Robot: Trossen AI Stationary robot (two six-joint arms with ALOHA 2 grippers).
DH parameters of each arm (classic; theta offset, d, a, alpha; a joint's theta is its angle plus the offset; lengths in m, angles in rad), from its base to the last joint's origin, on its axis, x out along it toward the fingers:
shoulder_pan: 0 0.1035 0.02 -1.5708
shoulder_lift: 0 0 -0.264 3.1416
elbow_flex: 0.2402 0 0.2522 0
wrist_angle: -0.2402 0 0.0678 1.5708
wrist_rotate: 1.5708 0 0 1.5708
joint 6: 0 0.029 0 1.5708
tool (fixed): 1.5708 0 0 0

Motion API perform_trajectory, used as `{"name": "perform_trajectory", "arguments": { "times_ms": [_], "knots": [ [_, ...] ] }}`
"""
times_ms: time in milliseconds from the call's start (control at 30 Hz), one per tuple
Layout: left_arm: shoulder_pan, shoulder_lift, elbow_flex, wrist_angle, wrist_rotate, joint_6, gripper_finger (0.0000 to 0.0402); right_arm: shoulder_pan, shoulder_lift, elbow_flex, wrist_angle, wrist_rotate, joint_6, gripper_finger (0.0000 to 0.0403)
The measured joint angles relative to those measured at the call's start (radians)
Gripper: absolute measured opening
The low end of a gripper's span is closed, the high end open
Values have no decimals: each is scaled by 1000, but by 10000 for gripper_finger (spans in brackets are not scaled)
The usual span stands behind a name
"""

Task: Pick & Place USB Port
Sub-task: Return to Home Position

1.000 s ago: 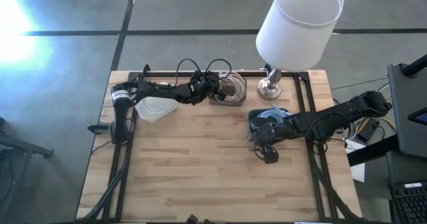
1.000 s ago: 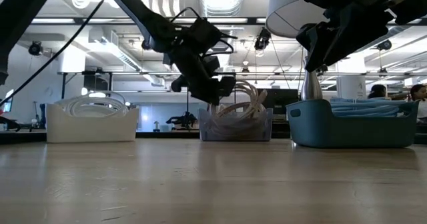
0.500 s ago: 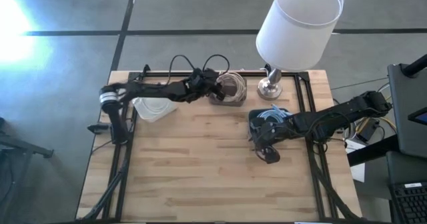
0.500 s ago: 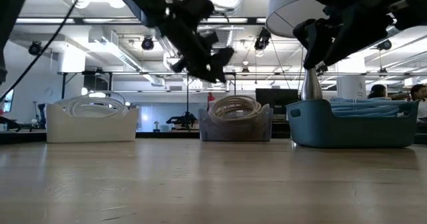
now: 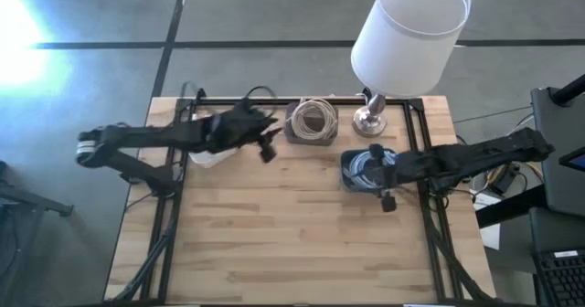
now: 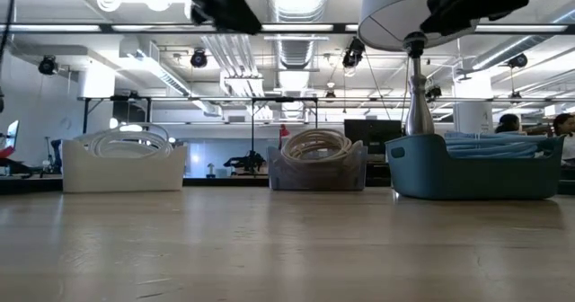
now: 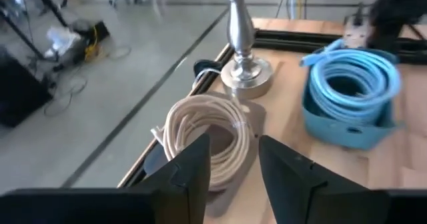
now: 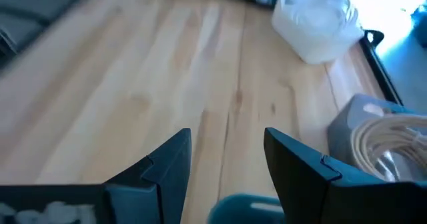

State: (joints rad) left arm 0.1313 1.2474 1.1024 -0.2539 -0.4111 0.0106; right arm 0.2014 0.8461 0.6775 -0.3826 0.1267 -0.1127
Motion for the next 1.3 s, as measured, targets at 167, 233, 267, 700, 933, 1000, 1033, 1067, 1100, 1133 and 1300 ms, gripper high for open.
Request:
{"name": "perform_trajectory", "arguments": {
  "times_ms": [167,233,267,700,933,1000,1033,1067,1100,1133,1300],
  "knots": [
    [-95,-216,-234,96,-30,26,131,-45,-209,-125,97,-122,63,185],
    [-125,-294,-340,173,-28,47,130,-52,-280,-168,152,-132,93,185],
    [-135,-334,-391,218,-25,53,130,-54,-310,-184,177,-132,106,185],
    [-147,-793,-851,486,75,64,130,-54,-498,-249,195,-127,83,185],
    [-147,-962,-988,560,133,67,129,-54,-530,-287,199,-125,84,185],
    [-147,-1004,-1012,561,133,67,129,-54,-548,-297,199,-125,79,185],
    [-147,-1025,-1022,561,133,68,129,-54,-559,-303,200,-125,78,185],
    [-147,-1047,-1031,561,133,70,129,-54,-574,-309,200,-124,78,185],
    [-147,-1069,-1040,568,133,75,129,-54,-590,-317,201,-124,76,185],
    [-146,-1090,-1048,569,133,79,129,-54,-609,-327,203,-124,76,185],
    [-147,-1186,-1086,553,134,104,129,-54,-724,-382,200,-125,79,185]
  ]
}}
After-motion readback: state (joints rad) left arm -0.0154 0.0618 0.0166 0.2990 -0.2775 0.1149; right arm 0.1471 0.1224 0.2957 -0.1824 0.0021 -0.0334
